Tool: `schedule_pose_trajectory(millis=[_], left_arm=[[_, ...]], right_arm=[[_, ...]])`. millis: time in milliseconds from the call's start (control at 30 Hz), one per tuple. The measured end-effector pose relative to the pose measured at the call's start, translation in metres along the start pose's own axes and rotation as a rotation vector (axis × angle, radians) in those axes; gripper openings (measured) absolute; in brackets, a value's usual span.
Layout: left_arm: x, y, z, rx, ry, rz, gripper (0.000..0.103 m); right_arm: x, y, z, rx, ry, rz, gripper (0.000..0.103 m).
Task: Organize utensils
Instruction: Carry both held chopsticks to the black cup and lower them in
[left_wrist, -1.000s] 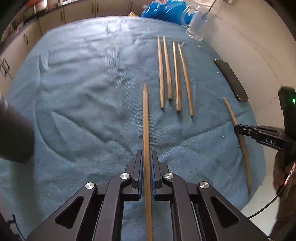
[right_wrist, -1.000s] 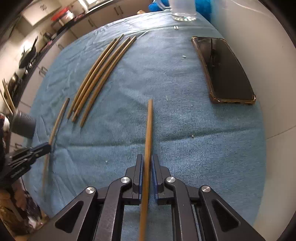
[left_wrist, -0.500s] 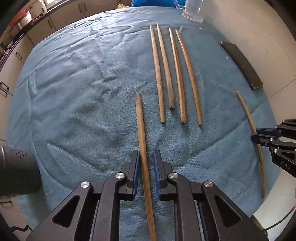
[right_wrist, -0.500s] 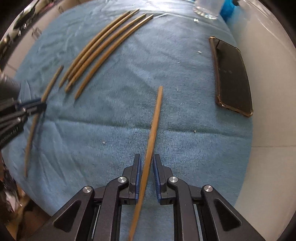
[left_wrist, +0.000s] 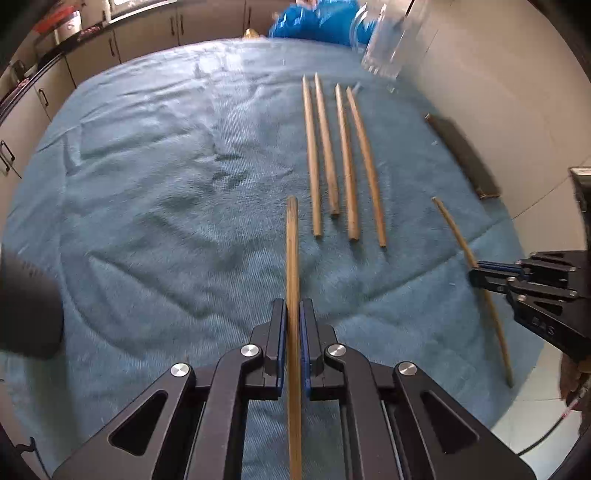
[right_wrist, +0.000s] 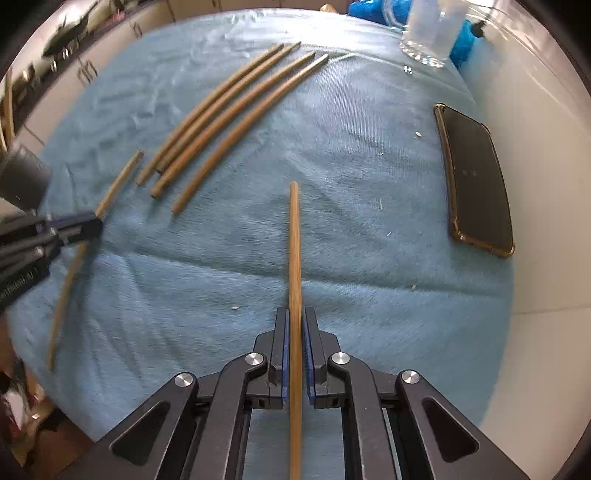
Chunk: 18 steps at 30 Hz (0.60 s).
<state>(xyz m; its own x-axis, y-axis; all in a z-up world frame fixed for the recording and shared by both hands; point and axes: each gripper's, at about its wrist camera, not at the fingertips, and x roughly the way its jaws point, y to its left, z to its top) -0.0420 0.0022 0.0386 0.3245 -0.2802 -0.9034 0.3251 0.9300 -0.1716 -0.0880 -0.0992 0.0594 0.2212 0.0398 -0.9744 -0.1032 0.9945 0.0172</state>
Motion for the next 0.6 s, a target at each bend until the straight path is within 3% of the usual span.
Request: schedule_pose_trajectory(millis=[333, 600], left_arm=[[-0.111, 0.017, -0.054, -0.053, -0.345, -0.083, 0.007], [-0.206, 0.065, -0.06, -0.132, -0.63, 0.005, 0.007]], right_arm=[[-0.079, 0.039, -0.016, -0.003, -0.328, 0.142, 0.008], [-0.137, 0.112, 0.013, -0.057, -0.611, 0.281, 0.008]])
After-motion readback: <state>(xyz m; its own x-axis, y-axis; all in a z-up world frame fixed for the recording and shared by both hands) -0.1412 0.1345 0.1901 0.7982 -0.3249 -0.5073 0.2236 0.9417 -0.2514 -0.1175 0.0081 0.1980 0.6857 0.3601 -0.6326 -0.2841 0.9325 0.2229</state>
